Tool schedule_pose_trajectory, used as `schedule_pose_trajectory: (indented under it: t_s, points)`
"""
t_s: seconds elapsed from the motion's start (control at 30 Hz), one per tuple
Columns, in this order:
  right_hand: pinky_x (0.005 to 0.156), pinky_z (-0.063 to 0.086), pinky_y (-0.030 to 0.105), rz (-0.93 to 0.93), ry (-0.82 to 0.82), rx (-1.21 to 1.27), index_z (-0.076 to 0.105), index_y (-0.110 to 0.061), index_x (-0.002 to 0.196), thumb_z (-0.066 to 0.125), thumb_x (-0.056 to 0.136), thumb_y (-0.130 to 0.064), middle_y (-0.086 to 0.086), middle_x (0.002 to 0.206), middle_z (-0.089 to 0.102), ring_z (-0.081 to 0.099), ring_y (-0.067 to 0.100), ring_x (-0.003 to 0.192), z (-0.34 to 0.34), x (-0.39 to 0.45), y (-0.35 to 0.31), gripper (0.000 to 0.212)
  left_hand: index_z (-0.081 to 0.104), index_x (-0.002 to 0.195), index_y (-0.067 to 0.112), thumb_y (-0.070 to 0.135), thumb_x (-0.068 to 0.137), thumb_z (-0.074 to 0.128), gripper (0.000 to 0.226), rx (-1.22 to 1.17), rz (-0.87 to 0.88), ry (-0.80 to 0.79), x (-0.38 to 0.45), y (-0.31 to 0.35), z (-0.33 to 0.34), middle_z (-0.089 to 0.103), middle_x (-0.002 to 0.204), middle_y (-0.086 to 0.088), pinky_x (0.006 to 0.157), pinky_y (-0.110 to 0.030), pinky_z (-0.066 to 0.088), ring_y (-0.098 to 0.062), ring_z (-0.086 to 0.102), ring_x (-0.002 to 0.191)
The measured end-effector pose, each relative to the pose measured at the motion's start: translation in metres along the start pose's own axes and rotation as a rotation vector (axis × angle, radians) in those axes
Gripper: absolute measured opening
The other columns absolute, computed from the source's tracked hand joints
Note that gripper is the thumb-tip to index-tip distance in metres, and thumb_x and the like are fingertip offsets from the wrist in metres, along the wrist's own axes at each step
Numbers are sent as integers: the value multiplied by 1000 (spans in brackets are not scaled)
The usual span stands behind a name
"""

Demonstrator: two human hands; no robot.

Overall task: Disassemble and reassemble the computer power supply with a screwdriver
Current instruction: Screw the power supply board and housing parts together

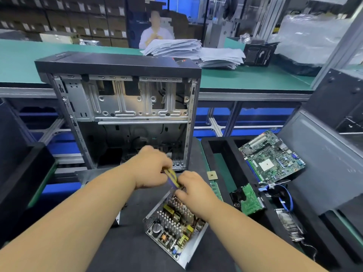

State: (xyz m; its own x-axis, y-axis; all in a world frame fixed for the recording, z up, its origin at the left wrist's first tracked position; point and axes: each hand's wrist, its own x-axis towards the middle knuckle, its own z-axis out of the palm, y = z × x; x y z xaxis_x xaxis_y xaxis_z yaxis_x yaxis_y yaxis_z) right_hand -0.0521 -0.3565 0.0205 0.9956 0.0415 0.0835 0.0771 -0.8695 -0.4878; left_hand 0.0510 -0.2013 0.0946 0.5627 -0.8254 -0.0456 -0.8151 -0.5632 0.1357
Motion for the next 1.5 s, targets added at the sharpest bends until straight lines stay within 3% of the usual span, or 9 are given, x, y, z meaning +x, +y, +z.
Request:
schedule_pose_trajectory:
  t_s: [0.1,0.2,0.47,0.6,0.73,0.87,1.17,1.33,1.5]
  points:
    - [60,37,28,194,50,126,44,-25,77,59,94,-40,-5,82,46,45,12,73,-10,5,5,27,59,120,30,21,72,62,49,-32,20,263,3,-4,5,52,127,9,109,-37,26,-14,42,124]
    - [76,49,37,278,26,143,55,-17,95,58,96,-39,1,90,57,56,17,82,-15,11,7,23,42,141,25,21,74,65,71,-115,-75,401,1,-5,18,31,146,3,115,-40,17,-21,23,139]
    - [54,34,31,420,1,114,51,-7,97,52,101,-30,5,73,54,45,20,59,-16,32,17,23,44,110,23,23,83,66,35,-389,-308,359,3,-14,72,46,107,5,87,-31,40,-16,42,100]
    - [44,27,17,352,-23,-2,35,-21,72,51,102,-20,-1,75,48,40,10,53,-11,46,18,34,56,119,22,33,89,67,34,-616,-304,53,12,-10,93,59,112,5,96,-30,46,-14,57,105]
    - [71,40,24,251,-73,-20,59,-15,107,52,100,-17,2,102,48,56,23,89,-3,61,15,11,56,129,26,44,88,65,46,-691,-312,-87,21,0,107,63,121,9,97,-31,47,-13,60,111]
    - [88,43,21,274,-130,258,42,-20,147,45,97,-4,1,120,49,52,15,99,5,58,16,53,59,83,22,43,89,64,22,-767,-449,-52,30,-4,113,62,79,6,67,-29,39,-13,55,75]
    - [84,46,26,413,-39,166,61,-24,124,46,97,-10,-4,117,53,59,17,98,-13,41,33,34,59,66,20,61,88,55,47,-673,-414,-68,27,-11,119,53,62,5,60,-30,38,-16,53,63]
    - [85,41,25,444,-55,112,66,-23,114,49,97,-12,-2,121,54,57,16,103,-15,40,34,26,56,72,18,47,97,40,42,-283,-303,-71,30,-1,107,52,65,0,57,-31,34,-24,52,68]
    - [94,48,37,477,-32,34,67,-32,102,49,96,-20,-6,115,61,60,17,99,-16,38,35,23,54,84,15,37,101,38,32,-338,-416,-77,19,-22,103,55,76,-5,62,-32,35,-27,51,73]
